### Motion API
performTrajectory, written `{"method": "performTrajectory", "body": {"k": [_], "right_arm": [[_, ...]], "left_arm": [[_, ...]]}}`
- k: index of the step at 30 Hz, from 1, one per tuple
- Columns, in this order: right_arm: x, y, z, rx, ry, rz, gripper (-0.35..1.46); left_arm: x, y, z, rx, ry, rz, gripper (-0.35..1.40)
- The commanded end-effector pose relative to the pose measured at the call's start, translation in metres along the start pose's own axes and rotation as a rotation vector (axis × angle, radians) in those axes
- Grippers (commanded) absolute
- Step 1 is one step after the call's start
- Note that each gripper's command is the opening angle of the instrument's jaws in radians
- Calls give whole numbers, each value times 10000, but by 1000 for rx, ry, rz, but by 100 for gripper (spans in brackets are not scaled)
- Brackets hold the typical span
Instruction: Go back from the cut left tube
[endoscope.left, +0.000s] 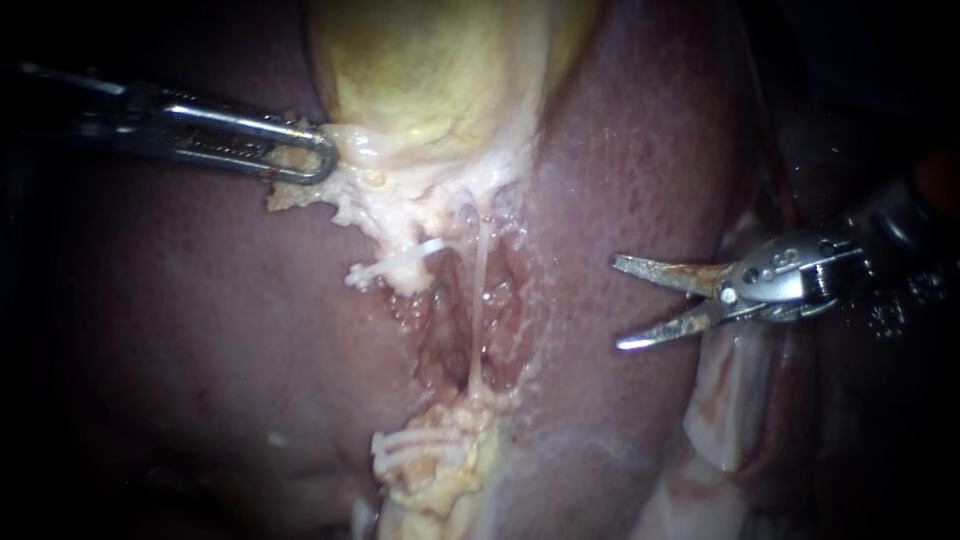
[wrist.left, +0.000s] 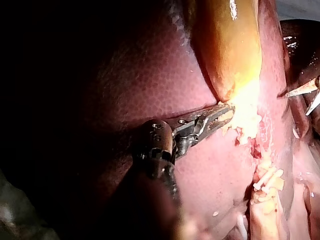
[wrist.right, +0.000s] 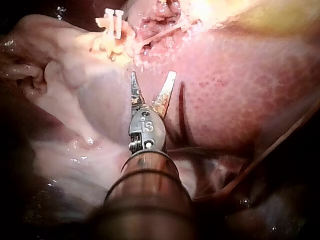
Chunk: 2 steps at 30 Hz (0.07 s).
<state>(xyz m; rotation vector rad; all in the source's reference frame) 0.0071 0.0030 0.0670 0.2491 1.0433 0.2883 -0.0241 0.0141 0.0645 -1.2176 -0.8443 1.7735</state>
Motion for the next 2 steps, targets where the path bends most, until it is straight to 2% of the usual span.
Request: {"method": "performTrajectory", "body": {"k": [1, 2], "right_arm": [[1, -1, 3, 18, 6, 0, 143], [1, -1, 5, 34, 11, 0, 143]], "left_arm": [[1, 1, -2, -1, -1, -1, -35], [3, 2, -5, -3, -2, -2, -35]]}}
